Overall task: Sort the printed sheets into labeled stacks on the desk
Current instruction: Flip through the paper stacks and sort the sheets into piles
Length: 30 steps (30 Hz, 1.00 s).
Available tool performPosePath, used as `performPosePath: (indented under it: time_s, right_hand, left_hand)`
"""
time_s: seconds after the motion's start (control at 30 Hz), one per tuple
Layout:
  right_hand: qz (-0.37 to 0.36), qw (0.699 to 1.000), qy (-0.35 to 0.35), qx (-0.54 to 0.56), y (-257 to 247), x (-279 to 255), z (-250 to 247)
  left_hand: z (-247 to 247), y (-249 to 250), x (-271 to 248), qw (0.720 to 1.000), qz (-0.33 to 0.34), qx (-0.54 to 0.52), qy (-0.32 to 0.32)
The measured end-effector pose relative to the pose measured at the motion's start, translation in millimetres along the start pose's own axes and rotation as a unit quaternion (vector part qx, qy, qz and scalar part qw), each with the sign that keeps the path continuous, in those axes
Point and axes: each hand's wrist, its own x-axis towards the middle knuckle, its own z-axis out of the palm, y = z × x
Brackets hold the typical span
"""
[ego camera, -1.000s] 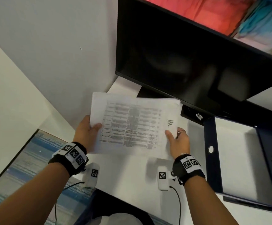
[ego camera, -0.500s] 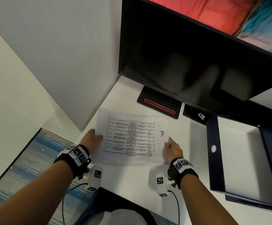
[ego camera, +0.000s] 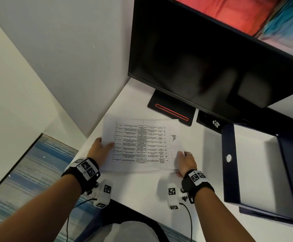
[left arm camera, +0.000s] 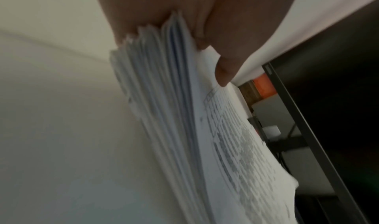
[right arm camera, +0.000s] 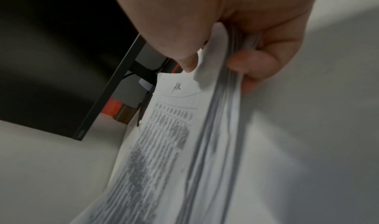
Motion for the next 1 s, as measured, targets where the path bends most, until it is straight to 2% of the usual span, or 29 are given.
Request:
performPosePath:
  time_s: [0.1,0.2,0.33,0.5,0.6,0.73,0.83,1.0]
  right_hand:
    - [-0.024,0.999,0.001,-0.027,7.7,3.2,-3.7]
    - [-0.032,0.999,-0.008,-0.037,15.3,6.6,-6.8]
    - [-0.067,0.997,-0.032,0.01,22.8,8.4,-8.2]
    - [-0.088,0.991,-0.056,0.085,25.3,-1.6,-10.7]
    - [-0.158,0.985,-0.034,0.065,23.2,-4.2,-15.0]
    - [-0.23,0.961,-0.008,0.154,14.5,-6.9,-23.0]
    - [-0.25,0.953,0.006,0.173,9.8,-4.9,-26.1]
    - [-0.244,0.952,-0.007,0.185,9.6,-18.2,-20.2]
  left_hand:
    - [-3.6,-5.3,0.7,1.0,-0.007,-0.01,-0.022]
    - [-4.6,-7.8,-2.5,0.999,0.026,0.007,-0.04]
    - [-7.0,-6.6,-9.0,0.995,0.091,0.01,-0.032]
    - [-13.1,-7.3,-9.5,0.992,0.114,-0.016,-0.05]
    - [-14.8,6.8,-13.6,0.986,0.159,-0.032,-0.035]
    - [-23.6,35.5,-24.1,0.969,0.227,-0.095,0.006]
    - [-28.4,48.3,-28.2,0.961,0.238,-0.139,-0.009]
    - [-35.3,57.2,-27.9,0.963,0.237,-0.128,-0.016]
